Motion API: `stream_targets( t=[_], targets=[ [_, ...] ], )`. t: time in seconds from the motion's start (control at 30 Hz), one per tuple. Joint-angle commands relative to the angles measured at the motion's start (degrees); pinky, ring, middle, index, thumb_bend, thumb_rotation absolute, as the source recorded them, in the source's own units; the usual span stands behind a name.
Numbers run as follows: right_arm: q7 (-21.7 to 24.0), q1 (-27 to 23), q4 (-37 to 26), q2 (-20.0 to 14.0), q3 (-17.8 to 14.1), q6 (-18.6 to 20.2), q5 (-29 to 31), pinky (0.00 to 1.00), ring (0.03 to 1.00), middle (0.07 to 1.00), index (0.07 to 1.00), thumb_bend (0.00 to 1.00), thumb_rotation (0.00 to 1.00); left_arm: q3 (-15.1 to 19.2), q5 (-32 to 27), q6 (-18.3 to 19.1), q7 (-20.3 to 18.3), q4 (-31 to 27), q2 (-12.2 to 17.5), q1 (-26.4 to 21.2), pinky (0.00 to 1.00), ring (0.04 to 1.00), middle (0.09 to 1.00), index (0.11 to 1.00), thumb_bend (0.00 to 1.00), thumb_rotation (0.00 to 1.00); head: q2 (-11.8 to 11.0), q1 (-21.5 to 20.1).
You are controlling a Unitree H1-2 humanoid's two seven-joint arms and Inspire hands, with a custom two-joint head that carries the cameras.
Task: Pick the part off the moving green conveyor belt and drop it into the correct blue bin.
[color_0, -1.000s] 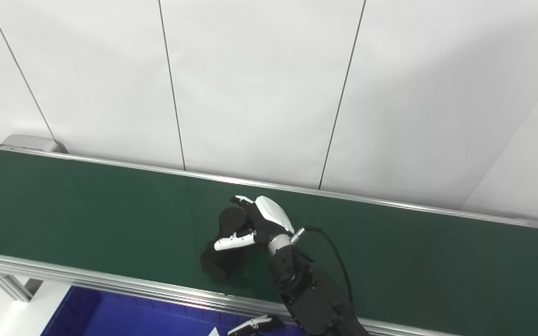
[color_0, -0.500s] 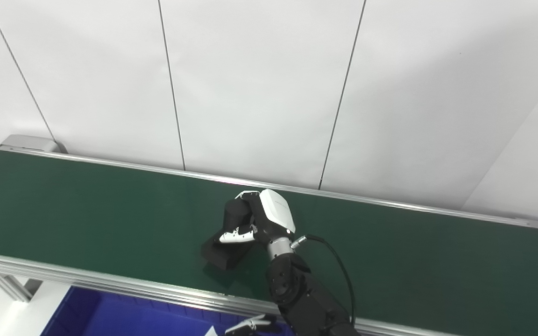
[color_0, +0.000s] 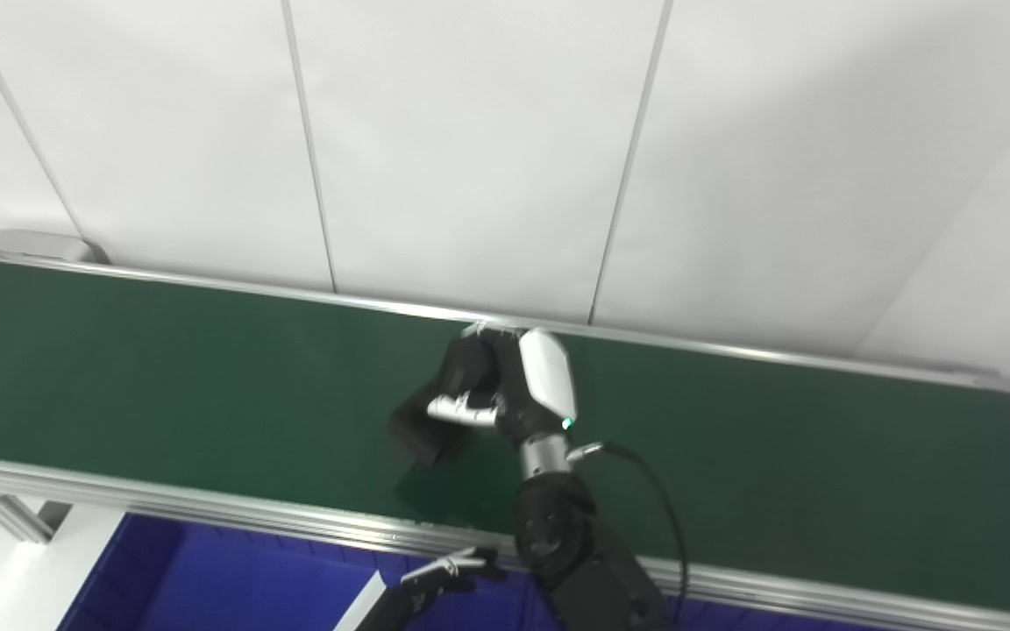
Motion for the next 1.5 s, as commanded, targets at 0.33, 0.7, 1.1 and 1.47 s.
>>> stream_targets(
  t=[0.33,0.7,1.1,1.47],
  targets=[
    [7.0,16.7,-31.5,-3.6,-6.3,3.6,2.6,0.35,0.417,0.543,0.482,0.51,0.0,4.6,-1.9,-2.4,-4.6,-2.9,-2.5,0.4,0.77,0.838,0.864,0.718,0.83,0.28,2.3,-0.6],
    [12.7,32.5,-46.2,-8.4,-9.6,3.2,3.5,0.35,0.421,0.533,0.48,0.51,0.0,7.7,-2.5,-2.4,-6.9,-4.1,-3.2,2.0,0.73,0.814,0.853,0.773,0.85,0.32,3.7,-2.3],
    [16.3,45.0,-47.9,-12.0,-8.4,5.1,-1.2,0.38,0.433,0.525,0.481,0.51,0.0,11.4,-5.1,-2.4,-10.8,-5.0,-4.1,2.8,0.75,0.809,0.853,0.804,0.85,0.35,5.5,-6.3],
    [19.3,45.4,-44.7,-13.0,-7.5,10.6,-8.7,0.36,0.413,0.512,0.505,0.51,0.0,14.6,-6.0,-2.4,-13.2,-5.2,-4.8,2.7,0.73,0.804,0.854,0.789,0.85,0.37,6.6,-9.7]
  ],
)
